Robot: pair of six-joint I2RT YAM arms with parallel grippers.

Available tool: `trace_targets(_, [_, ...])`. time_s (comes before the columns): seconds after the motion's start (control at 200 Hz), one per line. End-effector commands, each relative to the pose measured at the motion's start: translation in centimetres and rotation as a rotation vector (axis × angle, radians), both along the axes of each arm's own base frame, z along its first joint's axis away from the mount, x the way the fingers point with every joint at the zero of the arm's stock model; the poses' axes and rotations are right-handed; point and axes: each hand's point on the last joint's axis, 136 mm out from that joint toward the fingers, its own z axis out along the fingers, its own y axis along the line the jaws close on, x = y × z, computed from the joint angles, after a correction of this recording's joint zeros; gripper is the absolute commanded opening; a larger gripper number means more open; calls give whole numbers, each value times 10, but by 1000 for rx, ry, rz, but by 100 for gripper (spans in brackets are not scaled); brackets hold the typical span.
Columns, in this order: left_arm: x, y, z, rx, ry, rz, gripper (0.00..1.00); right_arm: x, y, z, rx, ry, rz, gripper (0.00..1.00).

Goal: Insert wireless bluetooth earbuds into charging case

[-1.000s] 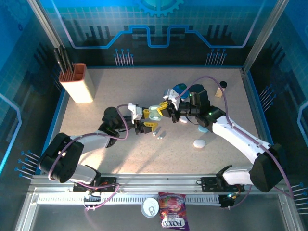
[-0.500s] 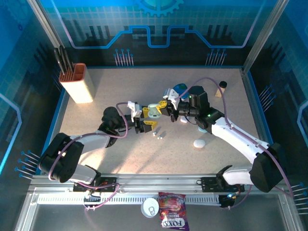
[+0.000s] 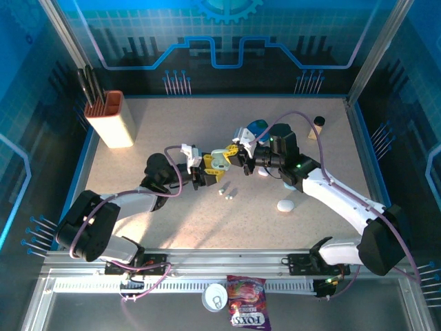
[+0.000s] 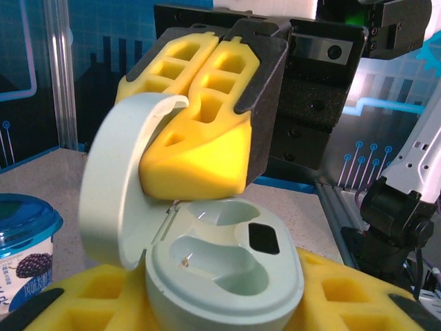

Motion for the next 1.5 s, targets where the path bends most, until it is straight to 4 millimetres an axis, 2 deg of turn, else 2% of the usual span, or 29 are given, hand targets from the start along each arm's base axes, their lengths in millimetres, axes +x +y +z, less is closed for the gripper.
trace_targets(0.0, [4,1,6,-14,-25,4,37,-4,1,5,6,-30,10,0])
trace_targets(0.11, [5,2,5,-13,-25,9,35,-4,1,11,25,-34,3,0])
trace_targets(0.145, [6,3,5,-14,-26,12,35,-3,1,14,33,-35,-2,3])
trace_targets(0.315, [16,11,2,-17,-19,69,35,-2,-6,28,92,-17,-45,51])
trace_targets(0.375, [23,17,1,-21,-23,110,35,-2,-13,31,123,17,-70,59])
trace_targets(0.47, [37,28,-4,-32,-6,192,35,6,-27,34,196,106,-136,62])
trace_targets(0.485, [39,30,-4,-34,-4,207,35,5,-30,24,196,137,-147,63])
trace_targets(0.585, [49,44,-6,-41,-13,277,35,8,-46,10,235,245,-226,64])
trace_targets(0.675, [51,49,-6,-37,-23,287,35,12,-58,-14,193,362,-336,71])
trace_targets(0.86, [55,54,-1,-36,-44,320,35,12,-64,-72,93,643,-456,67])
trace_targets(1.005, [59,58,-2,-16,-47,358,35,1,-46,-111,17,782,-456,63])
trace_targets(1.151, [59,61,-1,-12,-57,369,35,-13,-25,-147,-85,921,-385,61])
trace_targets(1.171, [59,61,0,-14,-58,368,35,-17,-25,-157,-114,955,-376,61])
trace_targets(1.186, [59,61,1,-16,-61,367,35,-14,-21,-154,-118,952,-363,62])
trace_targets(1.326, [56,61,5,-22,-65,359,35,-25,-7,-182,-253,1065,-274,60])
trace_targets(1.496, [53,62,7,-19,-74,360,35,-23,6,-197,-331,1113,-218,59])
